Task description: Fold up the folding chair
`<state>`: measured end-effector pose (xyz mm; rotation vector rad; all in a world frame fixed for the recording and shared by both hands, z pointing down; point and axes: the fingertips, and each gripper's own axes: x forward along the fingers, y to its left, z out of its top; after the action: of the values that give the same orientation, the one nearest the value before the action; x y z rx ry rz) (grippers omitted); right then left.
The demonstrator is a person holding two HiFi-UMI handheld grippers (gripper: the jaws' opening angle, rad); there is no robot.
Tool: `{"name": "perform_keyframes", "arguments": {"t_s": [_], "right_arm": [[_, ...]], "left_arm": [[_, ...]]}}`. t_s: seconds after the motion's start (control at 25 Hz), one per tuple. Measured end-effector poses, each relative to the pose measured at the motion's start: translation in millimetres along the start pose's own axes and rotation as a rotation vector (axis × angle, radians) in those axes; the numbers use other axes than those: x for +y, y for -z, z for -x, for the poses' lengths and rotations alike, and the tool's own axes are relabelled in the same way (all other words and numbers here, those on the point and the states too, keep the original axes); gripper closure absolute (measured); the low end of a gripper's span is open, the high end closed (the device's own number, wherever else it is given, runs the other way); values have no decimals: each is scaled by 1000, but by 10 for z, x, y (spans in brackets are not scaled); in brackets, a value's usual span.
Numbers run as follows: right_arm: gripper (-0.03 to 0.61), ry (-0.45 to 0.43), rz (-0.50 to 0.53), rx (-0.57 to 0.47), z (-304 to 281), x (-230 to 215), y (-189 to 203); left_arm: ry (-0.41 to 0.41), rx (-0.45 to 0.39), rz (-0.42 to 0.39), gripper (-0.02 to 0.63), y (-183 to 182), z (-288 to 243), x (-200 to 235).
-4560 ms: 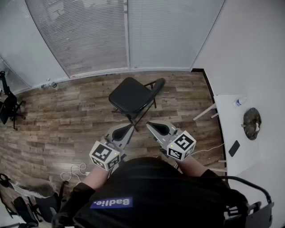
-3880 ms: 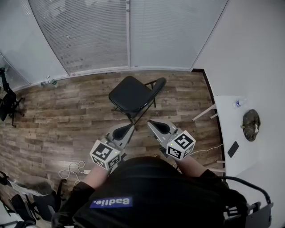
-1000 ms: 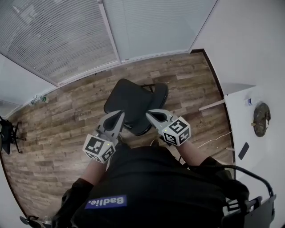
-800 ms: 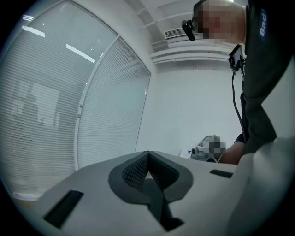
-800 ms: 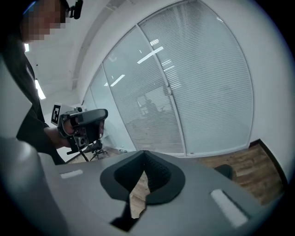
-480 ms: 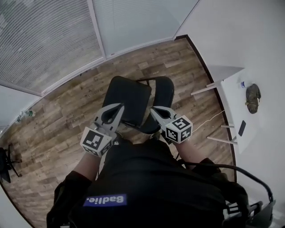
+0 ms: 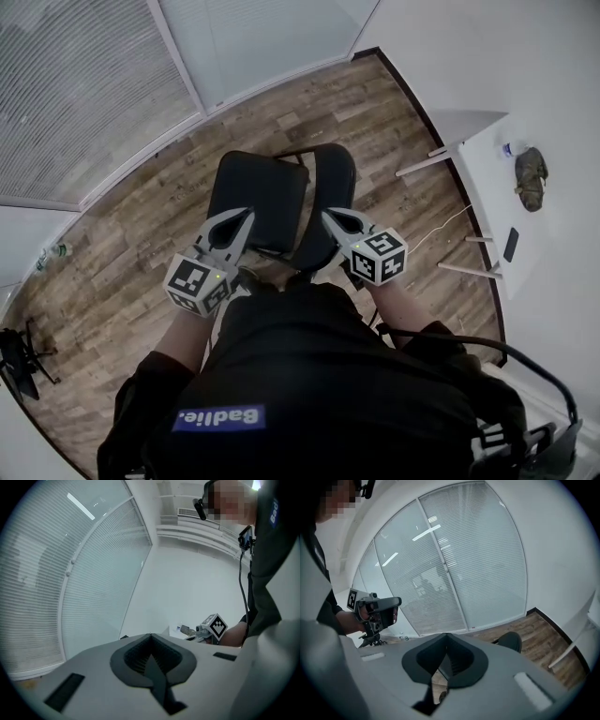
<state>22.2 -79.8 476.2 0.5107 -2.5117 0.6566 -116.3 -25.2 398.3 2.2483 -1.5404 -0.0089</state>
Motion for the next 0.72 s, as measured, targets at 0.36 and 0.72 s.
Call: {"name": "perform_keyframes", "arguments": {"t_s": [0.36, 0.72], "right_arm": [[574, -25, -108, 18, 56, -746, 256], [546, 30, -164, 67, 5, -1214, 506]], "left_arm": [[-61, 96, 79, 607, 271, -410, -193], [-5, 116, 154, 607, 512, -744, -232]]}}
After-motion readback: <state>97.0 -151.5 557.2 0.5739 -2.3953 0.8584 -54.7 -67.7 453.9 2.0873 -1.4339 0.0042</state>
